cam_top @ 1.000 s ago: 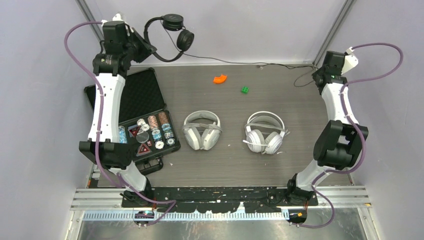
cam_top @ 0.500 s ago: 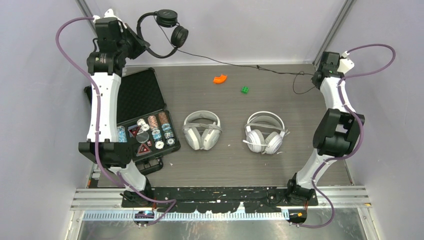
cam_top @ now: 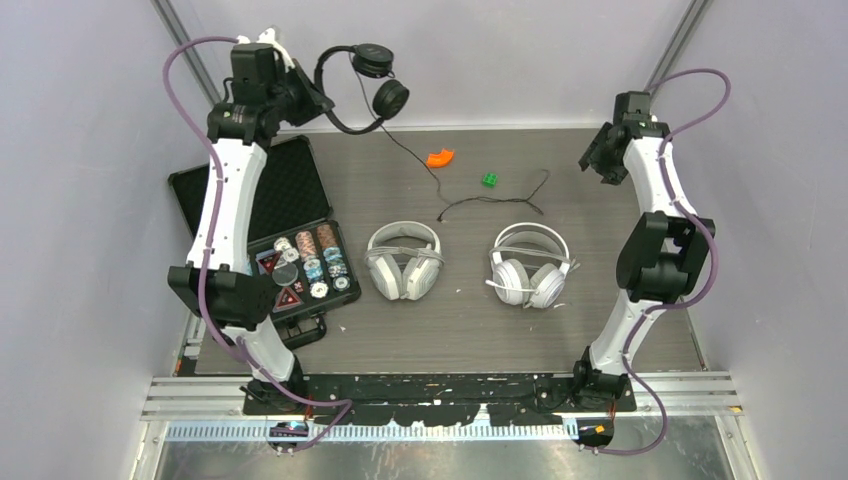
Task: Wrap the headphones
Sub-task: Untie the headphones cable from the headphones.
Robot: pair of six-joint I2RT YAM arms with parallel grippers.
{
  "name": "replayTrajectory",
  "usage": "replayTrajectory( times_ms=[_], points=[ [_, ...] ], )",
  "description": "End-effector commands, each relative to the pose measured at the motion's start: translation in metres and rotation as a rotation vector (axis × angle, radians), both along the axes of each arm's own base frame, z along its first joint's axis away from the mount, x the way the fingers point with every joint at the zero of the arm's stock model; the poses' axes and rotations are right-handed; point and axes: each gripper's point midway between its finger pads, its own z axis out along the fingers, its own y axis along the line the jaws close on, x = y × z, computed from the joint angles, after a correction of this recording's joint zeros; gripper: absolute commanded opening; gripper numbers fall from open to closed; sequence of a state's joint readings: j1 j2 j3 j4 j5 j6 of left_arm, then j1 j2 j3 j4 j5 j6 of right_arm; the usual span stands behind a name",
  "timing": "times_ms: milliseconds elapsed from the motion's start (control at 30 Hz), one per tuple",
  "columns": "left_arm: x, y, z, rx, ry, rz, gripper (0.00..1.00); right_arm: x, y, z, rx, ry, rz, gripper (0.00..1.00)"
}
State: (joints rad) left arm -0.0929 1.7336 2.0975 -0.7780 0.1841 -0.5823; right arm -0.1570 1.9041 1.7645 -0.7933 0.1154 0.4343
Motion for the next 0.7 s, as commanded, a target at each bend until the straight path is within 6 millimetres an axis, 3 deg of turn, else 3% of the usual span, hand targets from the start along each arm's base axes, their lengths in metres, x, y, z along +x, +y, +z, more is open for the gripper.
replayTrajectory(
  times_ms=[0,100,200,233,267,333,400,567,667],
  points=[
    [-0.001,-0.027,0.023,0.01,-0.101,-0.102,0.0,-0.018,0.014,0.054,0.024,-0.083,0.128,0.57],
    [-0.004,-0.036,0.02,0.015,-0.096,-0.122,0.0,-0.013,0.04,0.094,0.088,-0.248,0.216,0.58],
    [-0.007,-0.042,0.022,0.014,-0.098,-0.137,0.0,-0.001,0.087,0.149,0.191,-0.54,0.397,0.61],
    [-0.008,-0.043,0.024,0.014,-0.102,-0.143,0.0,-0.005,0.106,0.168,0.187,-0.633,0.471,0.61],
    [-0.009,-0.045,0.025,0.013,-0.105,-0.147,0.0,-0.007,0.119,0.171,0.166,-0.678,0.518,0.61],
    [-0.011,-0.046,0.029,0.012,-0.113,-0.149,0.0,-0.009,0.142,0.168,0.125,-0.697,0.553,0.62],
    [-0.012,-0.046,0.031,0.011,-0.117,-0.148,0.0,-0.014,0.18,0.154,0.163,-0.661,0.636,0.61],
    [-0.009,-0.044,0.036,0.01,-0.128,-0.137,0.0,-0.04,0.271,0.096,0.204,-0.538,0.805,0.58],
    [-0.005,-0.047,0.056,-0.021,-0.164,-0.131,0.0,-0.041,0.305,0.075,0.225,-0.516,0.795,0.56]
  ],
)
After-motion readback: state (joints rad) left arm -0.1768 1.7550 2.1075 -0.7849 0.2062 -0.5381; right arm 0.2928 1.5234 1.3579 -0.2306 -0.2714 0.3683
